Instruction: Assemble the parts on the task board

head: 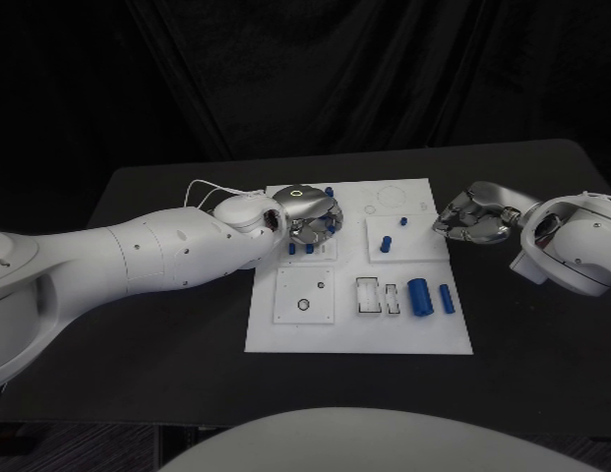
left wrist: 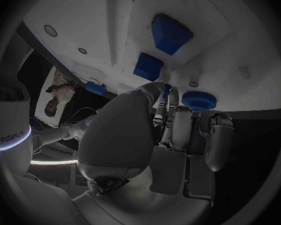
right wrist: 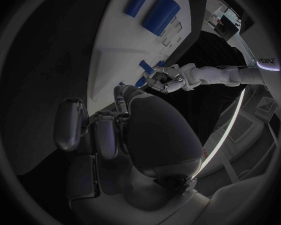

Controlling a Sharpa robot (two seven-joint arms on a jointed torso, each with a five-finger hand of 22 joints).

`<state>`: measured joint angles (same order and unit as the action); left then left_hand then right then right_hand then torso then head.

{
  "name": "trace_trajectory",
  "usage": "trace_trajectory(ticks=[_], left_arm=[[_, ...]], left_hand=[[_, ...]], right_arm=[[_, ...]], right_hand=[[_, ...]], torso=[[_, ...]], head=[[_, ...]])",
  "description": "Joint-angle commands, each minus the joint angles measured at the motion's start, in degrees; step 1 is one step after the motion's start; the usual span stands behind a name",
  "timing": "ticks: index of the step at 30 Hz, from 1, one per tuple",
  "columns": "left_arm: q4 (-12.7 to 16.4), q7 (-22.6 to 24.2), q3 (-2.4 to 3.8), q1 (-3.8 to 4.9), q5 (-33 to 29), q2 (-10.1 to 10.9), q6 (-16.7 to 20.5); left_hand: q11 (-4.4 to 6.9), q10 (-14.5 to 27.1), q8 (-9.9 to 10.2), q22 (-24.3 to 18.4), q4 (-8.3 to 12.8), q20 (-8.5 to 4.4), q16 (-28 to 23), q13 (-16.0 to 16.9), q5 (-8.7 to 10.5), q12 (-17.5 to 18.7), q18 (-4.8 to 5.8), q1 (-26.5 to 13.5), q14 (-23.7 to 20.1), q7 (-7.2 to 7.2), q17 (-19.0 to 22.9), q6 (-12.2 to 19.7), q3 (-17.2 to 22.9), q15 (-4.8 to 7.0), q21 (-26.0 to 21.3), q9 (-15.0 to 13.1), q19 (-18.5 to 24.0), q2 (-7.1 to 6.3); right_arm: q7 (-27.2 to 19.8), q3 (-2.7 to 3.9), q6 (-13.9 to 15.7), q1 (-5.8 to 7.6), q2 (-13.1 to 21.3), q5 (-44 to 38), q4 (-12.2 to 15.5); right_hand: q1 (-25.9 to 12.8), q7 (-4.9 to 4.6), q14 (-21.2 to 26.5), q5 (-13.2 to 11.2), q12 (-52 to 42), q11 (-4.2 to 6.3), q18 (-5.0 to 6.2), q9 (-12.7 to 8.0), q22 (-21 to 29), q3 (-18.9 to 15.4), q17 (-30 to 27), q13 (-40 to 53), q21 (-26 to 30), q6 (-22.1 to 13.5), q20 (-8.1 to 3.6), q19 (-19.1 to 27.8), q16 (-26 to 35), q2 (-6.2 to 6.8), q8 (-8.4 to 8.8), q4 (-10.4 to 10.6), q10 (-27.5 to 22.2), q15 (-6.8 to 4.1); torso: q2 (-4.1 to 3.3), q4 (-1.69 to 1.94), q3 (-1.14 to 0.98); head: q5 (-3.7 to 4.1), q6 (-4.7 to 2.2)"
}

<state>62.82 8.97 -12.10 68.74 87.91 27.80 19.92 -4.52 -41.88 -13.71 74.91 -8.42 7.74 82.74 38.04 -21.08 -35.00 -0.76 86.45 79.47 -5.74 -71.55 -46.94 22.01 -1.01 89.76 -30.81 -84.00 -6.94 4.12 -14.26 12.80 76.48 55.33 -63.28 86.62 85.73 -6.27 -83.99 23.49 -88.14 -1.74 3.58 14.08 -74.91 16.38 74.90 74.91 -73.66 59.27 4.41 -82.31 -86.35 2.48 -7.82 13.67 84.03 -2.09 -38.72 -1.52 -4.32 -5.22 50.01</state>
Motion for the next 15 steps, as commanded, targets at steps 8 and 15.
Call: trace_trajectory(ticks=[8, 15], left_arm=[[0.30, 2.27, 0.04, -0.22, 0.45, 0.24, 2.44], [1.10, 2.60, 0.06, -0.24, 0.45, 1.65, 6.76]], left_hand=[[2.00, -6.26, -1.75, 15.09, 2.17, -1.25, 0.59, -3.12, 0.27, 1.53, 0.76, 0.33, 1.55, 0.16, -1.09, -6.22, 0.03, 2.32, 0.24, -0.71, -6.00, 1.74], [1.88, -8.29, -1.27, 15.09, 3.09, -1.76, 0.57, -4.70, 0.12, 2.91, 0.76, 0.54, 2.09, -0.13, -1.42, -7.18, 0.05, 2.14, 0.24, -0.55, -6.00, 1.80]], right_arm=[[1.47, 0.04, -0.58, -0.15, -0.08, -0.05, 0.03], [1.47, 0.04, -0.57, -0.15, 0.07, -0.05, 0.13]], right_hand=[[0.07, 0.03, -4.46, 0.37, -0.10, -0.12, 0.27, 0.06, -10.01, 0.25, 11.41, 13.05, 0.17, 0.09, -0.03, -0.01, 0.08, -0.23, -0.36, -0.13, 3.44, 0.19], [0.07, 0.02, -4.42, 0.38, -0.04, -0.13, 0.29, 0.06, -9.98, 0.29, 11.33, 12.98, 0.27, 0.04, -0.03, 0.04, 0.16, -0.24, -0.33, -0.15, 3.36, 0.19]], torso=[[0.02, 0.01, -0.04], [0.03, 0.00, -0.03]], head=[[0.02, -0.01], [0.35, -0.01]])
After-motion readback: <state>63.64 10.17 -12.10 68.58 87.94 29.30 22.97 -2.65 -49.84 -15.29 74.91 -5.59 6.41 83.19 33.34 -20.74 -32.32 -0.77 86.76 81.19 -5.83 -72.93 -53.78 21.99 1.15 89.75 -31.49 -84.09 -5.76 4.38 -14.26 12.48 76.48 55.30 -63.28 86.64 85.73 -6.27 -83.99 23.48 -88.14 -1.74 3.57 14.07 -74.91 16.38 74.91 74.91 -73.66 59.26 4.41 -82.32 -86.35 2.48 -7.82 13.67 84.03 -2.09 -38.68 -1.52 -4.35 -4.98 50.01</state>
